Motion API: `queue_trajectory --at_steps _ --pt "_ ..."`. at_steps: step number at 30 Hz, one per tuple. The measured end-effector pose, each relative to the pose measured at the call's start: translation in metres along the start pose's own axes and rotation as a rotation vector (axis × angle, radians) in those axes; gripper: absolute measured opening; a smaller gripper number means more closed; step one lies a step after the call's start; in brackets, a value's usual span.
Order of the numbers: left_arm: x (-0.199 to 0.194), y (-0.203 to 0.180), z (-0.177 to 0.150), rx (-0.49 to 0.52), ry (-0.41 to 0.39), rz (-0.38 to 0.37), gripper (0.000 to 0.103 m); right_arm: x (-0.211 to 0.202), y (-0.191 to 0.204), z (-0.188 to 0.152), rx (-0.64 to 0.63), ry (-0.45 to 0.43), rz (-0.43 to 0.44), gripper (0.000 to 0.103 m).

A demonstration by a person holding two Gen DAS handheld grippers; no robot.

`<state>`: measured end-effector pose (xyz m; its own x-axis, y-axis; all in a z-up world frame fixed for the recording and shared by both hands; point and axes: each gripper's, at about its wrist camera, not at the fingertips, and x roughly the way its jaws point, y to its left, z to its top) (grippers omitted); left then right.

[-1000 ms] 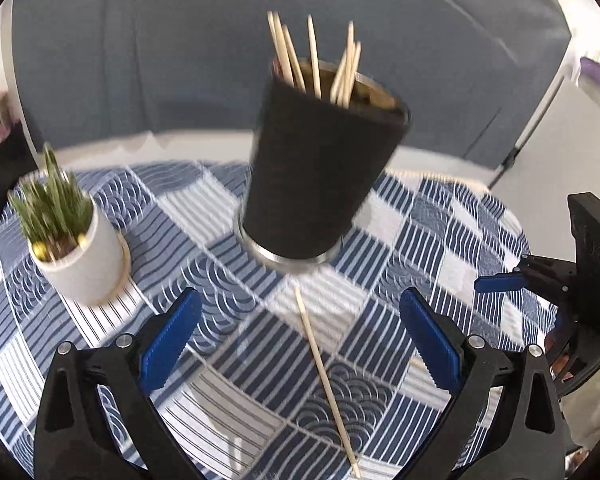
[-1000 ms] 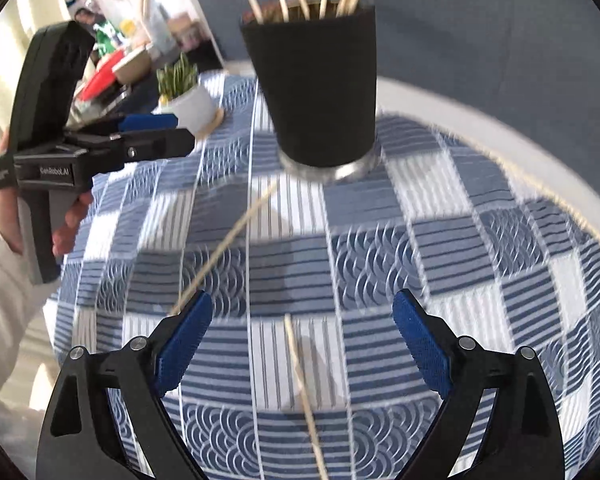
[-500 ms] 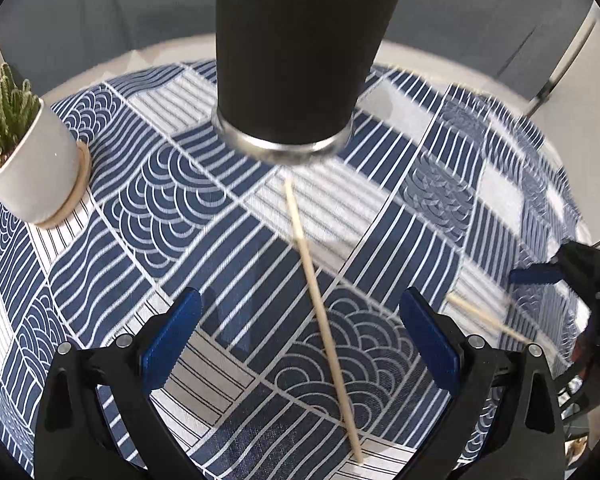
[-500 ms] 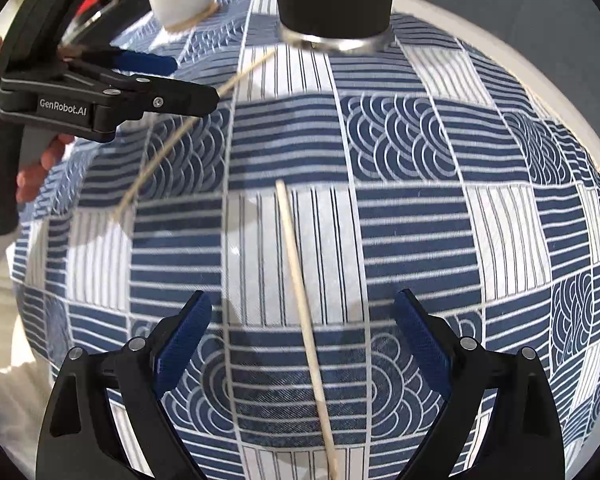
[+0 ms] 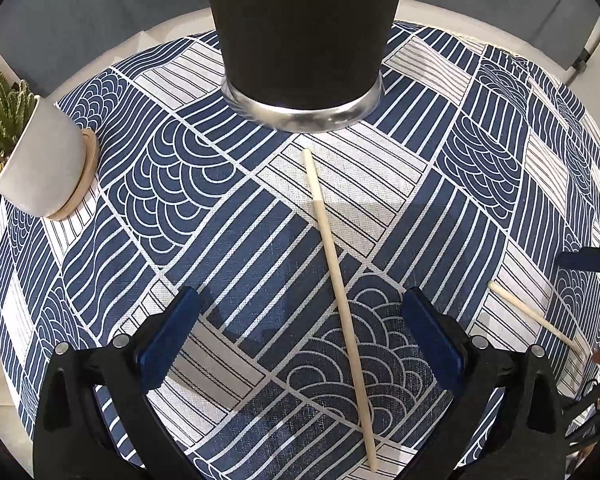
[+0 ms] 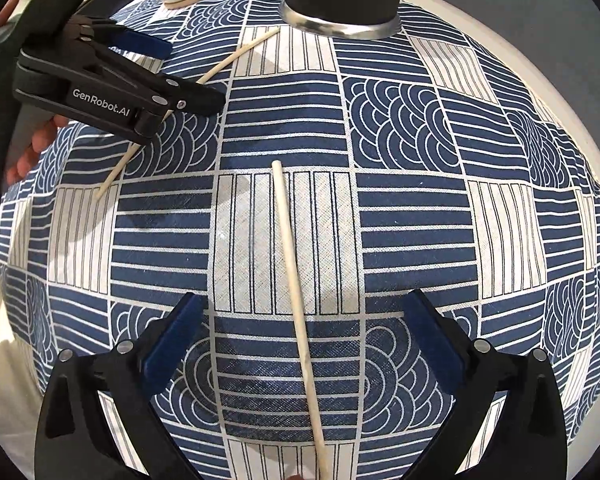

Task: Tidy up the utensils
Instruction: 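Close the left gripper on one stick while the right gripper grasps the other, then lift both held sticks upright and carry them above the black cup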

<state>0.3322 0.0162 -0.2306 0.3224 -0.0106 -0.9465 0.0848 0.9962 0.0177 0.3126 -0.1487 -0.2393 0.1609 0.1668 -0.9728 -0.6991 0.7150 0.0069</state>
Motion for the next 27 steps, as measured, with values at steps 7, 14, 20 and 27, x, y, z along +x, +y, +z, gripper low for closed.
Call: queue_trajectory --at_steps 7,14,20,27 --pt "0.004 -0.002 0.01 -0.002 0.029 0.001 0.099 0.003 -0.002 0.015 -0.005 0.051 -0.004 0.096" --pt "0.009 -0.002 0.024 -0.001 0.046 0.0 0.096 -0.016 -0.012 0.017 0.028 0.031 -0.006 0.021" --pt "-0.007 0.029 0.014 -0.025 0.027 0.0 0.039 -0.02 -0.027 0.001 0.071 0.024 -0.012 0.005" --pt "-0.012 0.063 0.0 -0.091 0.067 -0.021 0.008 -0.023 -0.046 -0.022 0.191 -0.034 0.032 0.005"
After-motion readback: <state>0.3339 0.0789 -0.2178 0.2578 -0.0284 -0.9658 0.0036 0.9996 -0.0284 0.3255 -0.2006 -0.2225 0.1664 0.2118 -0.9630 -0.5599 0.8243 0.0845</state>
